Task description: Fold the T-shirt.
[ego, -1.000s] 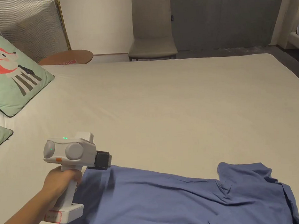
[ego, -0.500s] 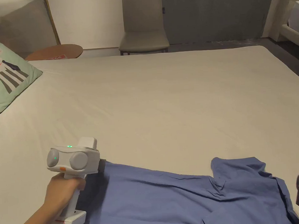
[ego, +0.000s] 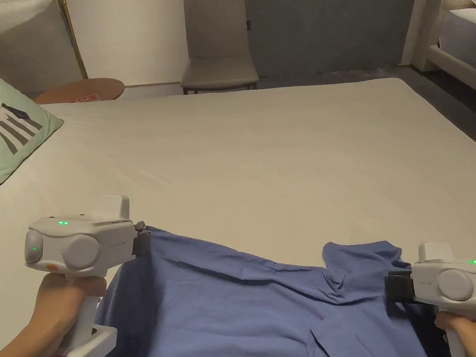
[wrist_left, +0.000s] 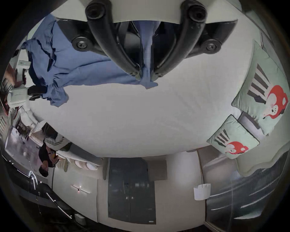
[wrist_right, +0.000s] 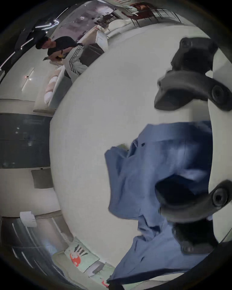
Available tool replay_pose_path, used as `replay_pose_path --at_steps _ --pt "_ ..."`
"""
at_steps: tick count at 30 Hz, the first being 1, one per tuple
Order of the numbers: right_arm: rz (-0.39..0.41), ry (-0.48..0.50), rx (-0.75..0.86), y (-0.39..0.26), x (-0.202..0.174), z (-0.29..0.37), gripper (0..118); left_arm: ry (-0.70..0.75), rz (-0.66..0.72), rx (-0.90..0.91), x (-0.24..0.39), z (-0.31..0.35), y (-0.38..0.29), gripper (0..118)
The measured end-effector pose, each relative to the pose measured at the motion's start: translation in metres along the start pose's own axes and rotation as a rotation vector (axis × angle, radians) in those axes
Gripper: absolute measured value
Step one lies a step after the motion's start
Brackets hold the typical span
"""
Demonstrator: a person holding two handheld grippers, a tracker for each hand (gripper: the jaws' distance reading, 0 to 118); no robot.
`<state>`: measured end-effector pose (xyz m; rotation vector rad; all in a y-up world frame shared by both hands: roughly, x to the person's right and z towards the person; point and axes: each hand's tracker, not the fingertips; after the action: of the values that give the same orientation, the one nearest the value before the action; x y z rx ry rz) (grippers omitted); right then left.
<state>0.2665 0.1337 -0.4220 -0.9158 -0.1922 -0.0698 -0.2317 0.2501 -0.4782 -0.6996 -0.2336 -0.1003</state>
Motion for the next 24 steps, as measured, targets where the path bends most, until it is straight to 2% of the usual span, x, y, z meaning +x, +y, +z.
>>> replay_pose_path --at_steps 1,2,3,4,8,14,19,24 --pt "0.011 -0.002 0.008 -0.003 -0.003 0.001 73 0.0 0.006 0.001 0.0 0.002 -0.001 3" --pt "0.019 0.008 0.007 -0.005 -0.005 0.003 48 0.0 0.008 0.0 -0.002 0.004 -0.002 3" --pt "0.024 0.034 0.019 -0.008 -0.006 0.008 17 0.003 0.011 -0.001 -0.003 0.006 -0.004 3" --pt "0.019 0.039 0.034 -0.011 -0.008 0.016 4 0.004 0.017 -0.001 -0.005 0.008 -0.006 3" --pt "0.027 0.064 0.106 -0.005 -0.005 0.038 3 0.01 0.07 0.005 -0.012 0.017 -0.008 3" --pt "0.072 0.079 0.367 0.044 -0.005 0.128 3 0.062 0.117 0.071 -0.027 0.045 0.007 3" --pt "0.119 0.108 0.585 0.105 -0.014 0.204 3 0.108 0.145 0.227 -0.046 0.097 0.06 3" --pt "0.108 0.169 0.753 0.172 -0.023 0.267 3 0.156 0.152 0.413 -0.063 0.157 0.128 3"
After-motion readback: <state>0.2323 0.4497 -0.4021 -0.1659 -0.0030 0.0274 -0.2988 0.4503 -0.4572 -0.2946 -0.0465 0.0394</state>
